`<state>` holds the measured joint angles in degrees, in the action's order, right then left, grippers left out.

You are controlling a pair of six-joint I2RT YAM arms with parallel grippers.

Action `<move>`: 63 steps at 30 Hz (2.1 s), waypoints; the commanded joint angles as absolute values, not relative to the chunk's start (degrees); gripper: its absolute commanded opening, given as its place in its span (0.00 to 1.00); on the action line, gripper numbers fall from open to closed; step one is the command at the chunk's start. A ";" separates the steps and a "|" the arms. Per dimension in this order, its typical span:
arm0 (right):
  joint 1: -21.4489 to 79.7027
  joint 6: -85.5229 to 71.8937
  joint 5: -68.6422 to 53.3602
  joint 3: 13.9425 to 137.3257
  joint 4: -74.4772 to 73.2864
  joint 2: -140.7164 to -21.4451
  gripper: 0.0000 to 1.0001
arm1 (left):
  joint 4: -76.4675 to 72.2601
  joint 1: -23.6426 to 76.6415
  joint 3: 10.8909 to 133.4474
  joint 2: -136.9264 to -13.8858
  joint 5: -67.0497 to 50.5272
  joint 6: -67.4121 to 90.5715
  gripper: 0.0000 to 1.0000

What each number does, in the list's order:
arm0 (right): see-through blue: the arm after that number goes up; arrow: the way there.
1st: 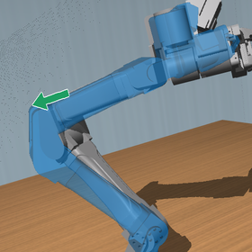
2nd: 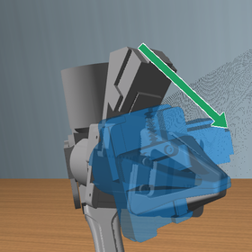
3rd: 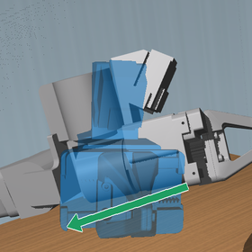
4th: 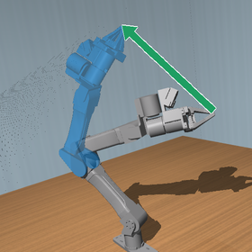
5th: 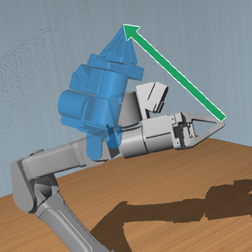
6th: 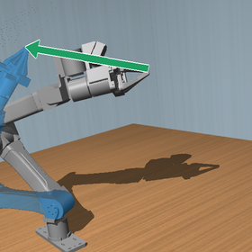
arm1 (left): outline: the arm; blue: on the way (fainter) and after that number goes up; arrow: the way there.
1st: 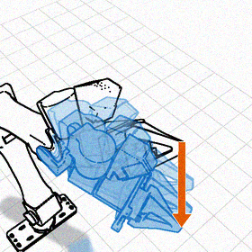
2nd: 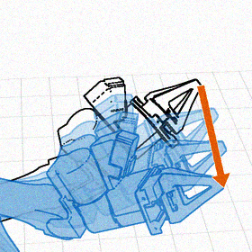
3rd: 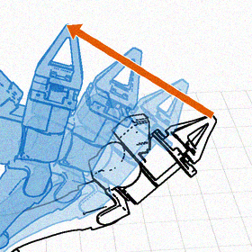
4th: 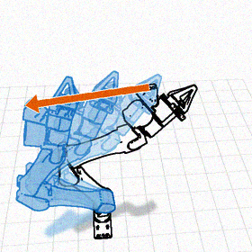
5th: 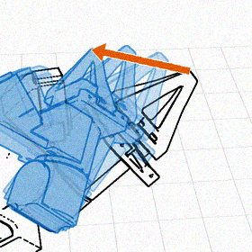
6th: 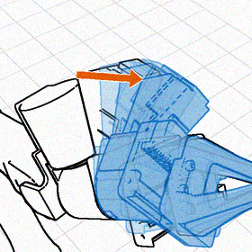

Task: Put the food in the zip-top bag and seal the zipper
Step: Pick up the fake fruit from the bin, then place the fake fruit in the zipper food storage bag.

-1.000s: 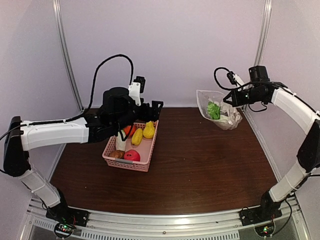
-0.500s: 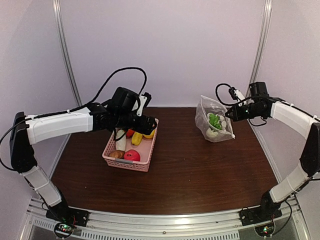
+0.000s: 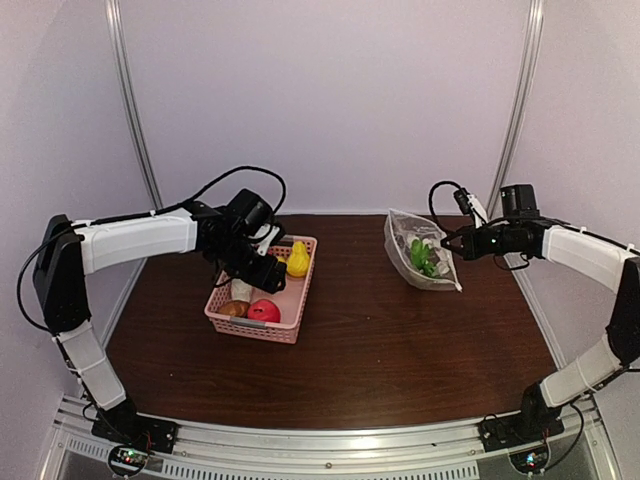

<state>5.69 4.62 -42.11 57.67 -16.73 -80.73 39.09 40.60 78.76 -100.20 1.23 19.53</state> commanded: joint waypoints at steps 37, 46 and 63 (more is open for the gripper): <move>6.13 5.69 -41.99 57.95 -16.70 -77.59 0.00 | 56.48 40.69 95.74 -105.93 -0.88 16.90 0.55; 6.32 5.60 -40.96 58.95 -17.62 -77.23 0.00 | 49.93 40.69 98.20 -101.94 -5.72 17.27 0.50; 9.41 5.92 -42.52 68.60 -27.89 -80.17 0.00 | -7.64 49.63 89.06 -103.35 -28.01 31.09 0.42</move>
<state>8.69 7.33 -40.75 65.28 -25.15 -78.70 7.07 47.68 85.10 -98.45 -25.39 24.53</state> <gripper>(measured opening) 0.003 0.654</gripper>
